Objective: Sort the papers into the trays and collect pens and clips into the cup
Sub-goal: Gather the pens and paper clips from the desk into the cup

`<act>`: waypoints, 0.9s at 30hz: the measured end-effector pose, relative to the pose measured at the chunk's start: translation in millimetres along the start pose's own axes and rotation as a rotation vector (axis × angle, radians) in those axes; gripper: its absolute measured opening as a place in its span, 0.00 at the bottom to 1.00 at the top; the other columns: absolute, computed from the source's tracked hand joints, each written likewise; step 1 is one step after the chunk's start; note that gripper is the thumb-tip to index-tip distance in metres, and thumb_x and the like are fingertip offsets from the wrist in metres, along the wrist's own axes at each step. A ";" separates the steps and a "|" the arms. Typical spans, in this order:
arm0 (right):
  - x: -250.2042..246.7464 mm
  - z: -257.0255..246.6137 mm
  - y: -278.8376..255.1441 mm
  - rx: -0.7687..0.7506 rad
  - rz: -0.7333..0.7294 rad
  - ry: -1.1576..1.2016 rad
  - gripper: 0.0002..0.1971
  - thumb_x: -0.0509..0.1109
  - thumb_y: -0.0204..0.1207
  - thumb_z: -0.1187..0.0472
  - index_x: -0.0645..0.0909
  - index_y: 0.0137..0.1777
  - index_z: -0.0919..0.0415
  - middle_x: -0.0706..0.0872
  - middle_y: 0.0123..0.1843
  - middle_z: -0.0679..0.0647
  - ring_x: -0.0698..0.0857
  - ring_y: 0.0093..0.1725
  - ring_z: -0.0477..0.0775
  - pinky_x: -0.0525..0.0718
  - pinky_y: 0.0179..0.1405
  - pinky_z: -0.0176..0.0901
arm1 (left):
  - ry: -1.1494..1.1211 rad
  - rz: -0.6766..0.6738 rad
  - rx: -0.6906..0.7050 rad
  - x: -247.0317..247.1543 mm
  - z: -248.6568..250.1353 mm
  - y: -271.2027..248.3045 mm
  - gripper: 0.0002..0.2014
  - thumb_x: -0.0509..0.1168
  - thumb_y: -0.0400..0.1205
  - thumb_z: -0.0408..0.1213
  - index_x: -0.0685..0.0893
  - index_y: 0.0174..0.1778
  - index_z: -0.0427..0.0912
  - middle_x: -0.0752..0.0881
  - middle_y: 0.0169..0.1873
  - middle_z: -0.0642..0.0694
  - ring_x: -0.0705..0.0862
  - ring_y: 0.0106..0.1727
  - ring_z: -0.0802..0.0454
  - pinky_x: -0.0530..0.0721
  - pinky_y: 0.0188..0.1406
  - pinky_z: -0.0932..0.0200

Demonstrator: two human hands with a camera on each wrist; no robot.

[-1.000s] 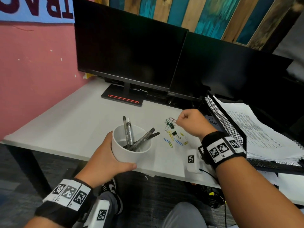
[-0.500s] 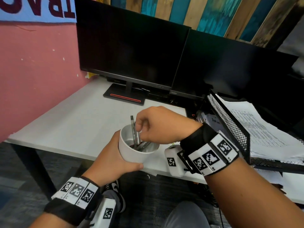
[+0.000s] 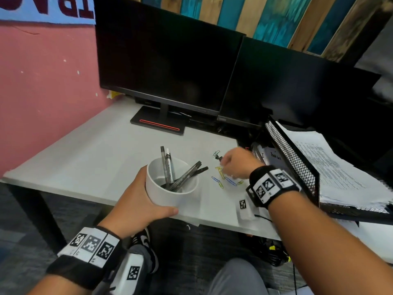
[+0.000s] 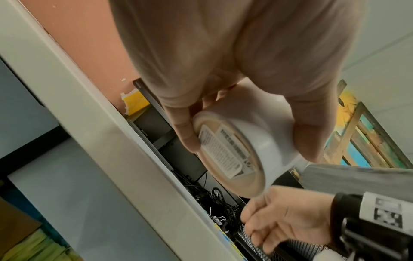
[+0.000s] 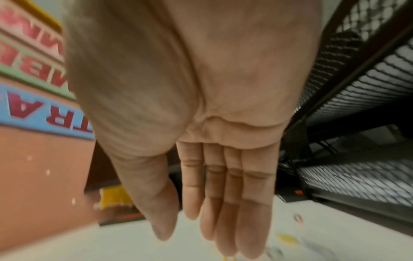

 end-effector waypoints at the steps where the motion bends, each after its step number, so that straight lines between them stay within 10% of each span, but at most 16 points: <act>1: 12.8 5.3 4.5 0.025 -0.050 -0.101 0.08 0.76 0.78 0.62 0.92 0.53 0.64 0.93 0.48 0.53 0.94 0.50 0.59 0.94 0.49 0.49 | 0.000 0.000 0.001 -0.3 0.3 0.0 0.48 0.90 0.58 0.45 0.74 0.73 0.65 0.87 0.63 0.67 0.87 0.64 0.66 0.83 0.59 0.61; 12: 51.9 18.9 18.8 0.028 -0.034 -0.194 0.17 0.73 0.80 0.64 0.86 0.68 0.65 0.89 0.65 0.62 0.87 0.66 0.65 0.87 0.65 0.52 | 0.038 0.021 -0.007 -10.9 -3.9 -3.1 0.48 0.91 0.59 0.42 0.75 0.73 0.62 0.87 0.64 0.65 0.86 0.64 0.67 0.81 0.58 0.64; 18: 46.1 33.0 22.1 0.188 -0.008 0.377 0.10 0.67 0.81 0.69 0.89 0.51 0.74 0.91 0.37 0.66 0.88 0.31 0.60 0.89 0.40 0.50 | 0.038 0.028 -0.024 -13.7 -4.8 -4.8 0.47 0.91 0.60 0.40 0.75 0.71 0.64 0.86 0.62 0.68 0.86 0.62 0.68 0.81 0.55 0.66; 22: 25.3 31.1 17.8 0.244 0.095 0.550 0.06 0.72 0.80 0.67 0.88 0.43 0.69 0.85 0.30 0.60 0.82 0.28 0.57 0.81 0.32 0.45 | 0.033 0.026 -0.026 -13.7 -3.1 -4.2 0.46 0.91 0.60 0.39 0.75 0.71 0.64 0.87 0.62 0.66 0.86 0.62 0.68 0.81 0.54 0.66; 27: -0.8 13.4 0.0 0.085 0.205 0.856 0.09 0.68 0.77 0.77 0.87 0.50 0.84 0.89 0.47 0.66 0.88 0.51 0.62 0.90 0.62 0.55 | 0.034 0.023 -0.028 -11.4 -2.1 -2.9 0.47 0.90 0.59 0.41 0.75 0.71 0.64 0.87 0.61 0.68 0.87 0.61 0.67 0.82 0.54 0.66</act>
Point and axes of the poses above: each hand's wrist, its own y-axis towards the middle knuckle, its own x-axis out of the palm, z = x × y, the point moved 1 cm from there along y, towards the middle knuckle
